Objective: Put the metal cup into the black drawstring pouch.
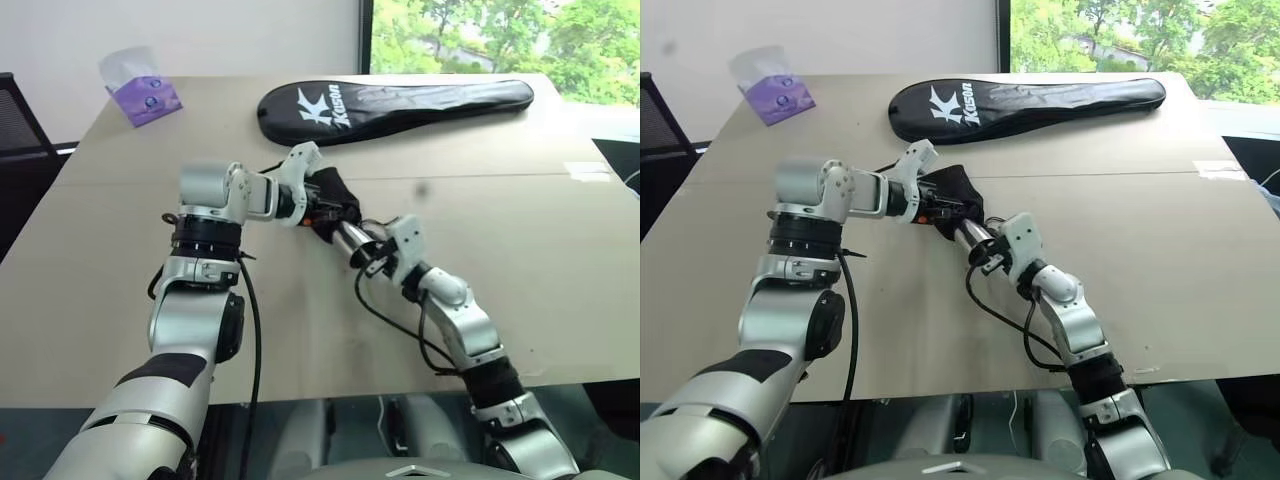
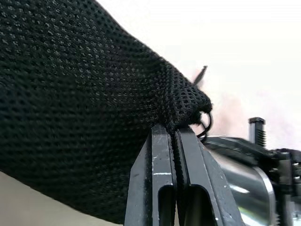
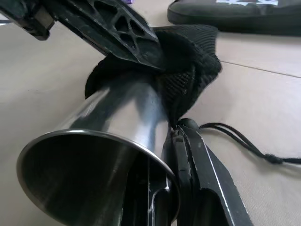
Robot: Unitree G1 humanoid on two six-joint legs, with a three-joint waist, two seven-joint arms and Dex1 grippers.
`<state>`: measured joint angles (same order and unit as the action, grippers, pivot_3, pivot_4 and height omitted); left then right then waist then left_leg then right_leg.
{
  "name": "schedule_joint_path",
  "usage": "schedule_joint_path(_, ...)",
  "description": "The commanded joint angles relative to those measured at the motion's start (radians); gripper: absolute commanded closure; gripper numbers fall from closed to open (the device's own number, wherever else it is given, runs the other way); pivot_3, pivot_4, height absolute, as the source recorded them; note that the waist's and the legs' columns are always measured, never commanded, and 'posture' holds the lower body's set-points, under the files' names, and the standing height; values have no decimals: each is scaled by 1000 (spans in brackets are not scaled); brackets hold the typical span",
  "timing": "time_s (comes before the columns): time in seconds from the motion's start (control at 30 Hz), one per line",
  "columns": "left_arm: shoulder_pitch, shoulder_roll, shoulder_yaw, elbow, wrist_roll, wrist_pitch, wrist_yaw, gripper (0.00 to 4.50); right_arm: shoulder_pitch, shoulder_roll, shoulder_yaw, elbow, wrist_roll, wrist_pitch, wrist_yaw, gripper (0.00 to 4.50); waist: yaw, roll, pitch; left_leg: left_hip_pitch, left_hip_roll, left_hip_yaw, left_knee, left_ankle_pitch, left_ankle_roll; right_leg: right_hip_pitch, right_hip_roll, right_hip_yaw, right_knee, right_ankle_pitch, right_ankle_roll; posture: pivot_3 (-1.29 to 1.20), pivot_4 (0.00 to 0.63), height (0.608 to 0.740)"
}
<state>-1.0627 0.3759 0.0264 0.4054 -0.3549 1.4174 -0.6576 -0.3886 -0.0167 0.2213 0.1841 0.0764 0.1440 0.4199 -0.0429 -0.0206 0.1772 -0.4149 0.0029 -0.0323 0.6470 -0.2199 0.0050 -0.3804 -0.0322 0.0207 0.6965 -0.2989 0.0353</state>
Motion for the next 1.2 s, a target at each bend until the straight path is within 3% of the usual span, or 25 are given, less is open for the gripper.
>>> schedule_joint_path(0.03, 11, 14, -8, -92, -23, 19, 14, 4500, -58, 1, 24, 119, -79, -35, -53, 4430, -1, 0, 0, 0, 0, 0, 0, 0, 0, 0, 0, 0, 0, 0, 0, 0, 150, 740)
schedule_joint_path(0.17, 82, 26, 9, -232, -28, 37, 55, 4500, -111, 12, 17, 212, -115, -46, -104, 4430, 0, 0, 0, 1, 1, 0, 0, 0, -1, 0, -1, 1, 1, 0, 0, 0, 150, 740)
schedule_joint_path(0.37, 192, 41, 12, -459, -47, 34, 103, 4500, -162, 23, 35, 261, -118, -54, -58, 4430, 1, 0, -1, 1, 0, 0, 0, 0, -1, 1, -2, 2, 1, 0, 0, 0, 150, 740)
schedule_joint_path(0.57, 253, 27, 27, -627, -86, -24, 108, 4500, -238, 160, -116, 287, 86, 48, -42, 4430, 0, 0, 0, 1, 2, -1, 0, 1, -2, 0, -2, 3, 1, 1, -1, 0, 150, 740)
schedule_joint_path(0.7, 289, 21, 32, -699, -93, -60, 126, 4500, -302, 126, 4, 400, -108, -72, -117, 4430, 1, 1, 0, 0, 1, -1, 0, 1, -2, 0, -2, 3, 0, 1, -1, 0, 150, 740)
schedule_joint_path(0.77, 309, 33, 19, -731, -93, -81, 126, 4500, -318, 131, 21, 439, -128, -110, -117, 4430, 1, 0, 0, 0, 1, -1, 0, 1, -2, 0, -2, 3, 0, 0, 0, 0, 150, 740)
schedule_joint_path(0.87, 326, 18, 23, -763, -100, -93, 144, 4500, -345, 232, -159, 399, 117, -15, -76, 4430, 1, 1, 0, 0, 1, -1, -1, 1, -2, 0, -2, 3, 0, 0, -1, 0, 150, 740)
schedule_joint_path(0.97, 330, -17, 50, -768, -110, -107, 163, 4500, -376, 253, -234, 385, 247, 54, -67, 4430, 10, 1, 0, -1, 1, -2, 0, 1, -2, 0, -3, 2, -1, 1, -1, 0, 150, 740)
schedule_joint_path(1.03, 321, -43, 68, -769, -129, -99, 169, 4500, -389, 245, -224, 389, 247, 57, -70, 4430, 6, 1, 0, -1, 1, -2, 0, 1, -1, 0, -3, 2, -1, 1, -1, 0, 150, 740)
schedule_joint_path(1.2, 267, -99, 95, -752, -162, -91, 183, 4500, -396, 189, -54, 433, 30, -84, -108, 4430, -3, 1, 0, 0, 1, 0, -3, 1, -2, -2, -1, 2, 0, 0, -1, 0, 150, 740)
